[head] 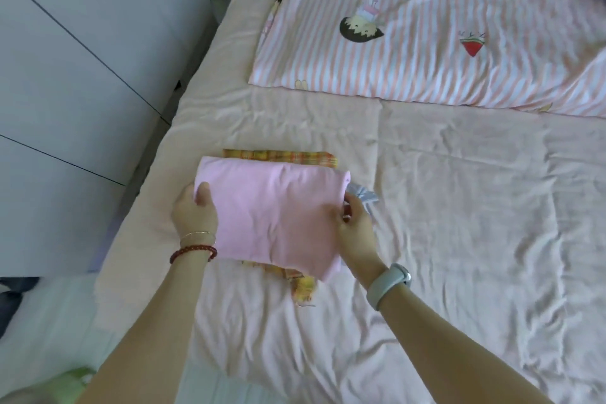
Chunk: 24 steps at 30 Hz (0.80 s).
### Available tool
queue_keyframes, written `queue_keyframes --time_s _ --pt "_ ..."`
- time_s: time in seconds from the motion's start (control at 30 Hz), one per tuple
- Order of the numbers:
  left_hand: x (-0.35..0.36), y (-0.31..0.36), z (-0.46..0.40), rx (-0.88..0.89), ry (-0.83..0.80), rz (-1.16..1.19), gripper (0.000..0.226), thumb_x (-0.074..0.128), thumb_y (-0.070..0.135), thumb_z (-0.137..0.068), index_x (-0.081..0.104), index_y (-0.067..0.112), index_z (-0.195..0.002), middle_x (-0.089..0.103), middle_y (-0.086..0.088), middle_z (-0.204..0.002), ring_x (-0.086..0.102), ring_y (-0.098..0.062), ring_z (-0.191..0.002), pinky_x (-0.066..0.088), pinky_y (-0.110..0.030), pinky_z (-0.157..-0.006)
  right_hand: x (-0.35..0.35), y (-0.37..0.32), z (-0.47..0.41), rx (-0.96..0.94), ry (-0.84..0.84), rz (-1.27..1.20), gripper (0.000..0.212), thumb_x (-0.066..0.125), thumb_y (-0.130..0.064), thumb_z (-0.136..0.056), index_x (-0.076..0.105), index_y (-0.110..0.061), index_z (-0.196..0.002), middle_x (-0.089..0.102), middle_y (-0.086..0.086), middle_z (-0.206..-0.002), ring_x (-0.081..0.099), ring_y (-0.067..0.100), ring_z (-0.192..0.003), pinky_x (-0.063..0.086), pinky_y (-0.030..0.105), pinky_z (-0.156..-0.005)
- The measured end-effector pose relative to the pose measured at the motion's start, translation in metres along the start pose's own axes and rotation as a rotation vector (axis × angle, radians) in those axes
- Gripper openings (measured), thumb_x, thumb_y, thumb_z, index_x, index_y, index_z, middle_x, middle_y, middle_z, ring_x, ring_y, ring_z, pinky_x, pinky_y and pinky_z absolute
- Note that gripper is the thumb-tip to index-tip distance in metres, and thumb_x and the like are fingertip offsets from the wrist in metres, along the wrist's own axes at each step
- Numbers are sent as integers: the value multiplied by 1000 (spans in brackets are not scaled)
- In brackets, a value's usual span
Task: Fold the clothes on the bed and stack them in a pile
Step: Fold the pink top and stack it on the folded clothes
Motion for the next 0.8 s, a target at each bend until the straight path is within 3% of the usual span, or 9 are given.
queue_keyframes --time_s 0.07,0.17,0.23,0.3,0.37,0.43,0.5,0.6,0.8 --pt "7 -20 -30 -47 -44 17 23 44 15 -95 54 -4 -87 55 -18 -83 47 -32 -82 36 -35 -72 25 4 -21 37 4 12 6 50 -12 -91 53 -15 -95 52 3 -81 50 17 -75 43 26 -68" --pt "35 -48 -52 -23 -221 -190 38 44 15 -94 45 1 -130 50 -18 -131 45 -36 -119 37 -41 -96 45 25 -43 148 49 246 32 44 -7 -88 48 -9 -120 54 7 -104 52 28 -100 43 32 -76" --pt "50 -53 -46 201 -278 -446 57 50 23 -92 30 11 -144 30 -13 -149 28 -34 -135 24 -47 -108 42 29 -40 128 191 615 52 45 -8 -85 37 -12 -137 43 12 -131 41 33 -120 34 42 -95" --pt "65 -49 -27 488 -340 -580 61 51 33 -92 26 21 -146 19 -8 -155 14 -31 -142 12 -49 -113 51 17 -31 -212 241 913 56 43 -12 -82 40 -15 -139 43 13 -137 39 33 -128 29 48 -105" --pt "82 -58 -10 579 -477 -684 61 42 44 -93 17 32 -147 7 -4 -157 3 -29 -144 6 -48 -115 70 22 -22 -437 38 1101 56 37 -24 -86 35 -22 -142 33 12 -149 29 33 -137 19 53 -111" --pt "91 -72 -1 540 -573 -819 60 30 50 -94 5 38 -147 -3 -2 -158 -4 -28 -144 7 -48 -115 78 46 -21 -321 -260 1156 56 28 -35 -94 10 -35 -147 -3 2 -158 -4 26 -145 1 49 -114" --pt "94 -74 1 522 -623 -881 58 25 51 -95 1 39 -146 -6 -1 -157 -5 -27 -144 9 -48 -115 74 66 -25 -214 -372 1147 56 23 -40 -97 -4 -41 -146 -19 -6 -155 -21 19 -142 -4 47 -114" --pt "86 -52 4 455 -660 -817 57 32 45 -95 10 37 -147 0 -2 -156 -1 -28 -143 12 -51 -114 62 54 -22 -249 -364 1084 54 27 -34 -97 8 -34 -148 -8 -6 -157 -15 16 -143 -3 45 -115" --pt "60 39 58 506 -578 -630 51 45 31 -94 33 21 -143 20 -2 -154 15 -23 -142 14 -48 -114 -43 -6 21 -203 -4 842 42 42 -21 -95 42 -18 -137 43 0 -142 26 16 -138 18 31 -113"
Point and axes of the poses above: each hand's wrist, its own z-axis away from the middle knuckle, its own x-axis out of the palm, y = z × x, the point moved 5 cm from there along -z, towards the middle knuckle
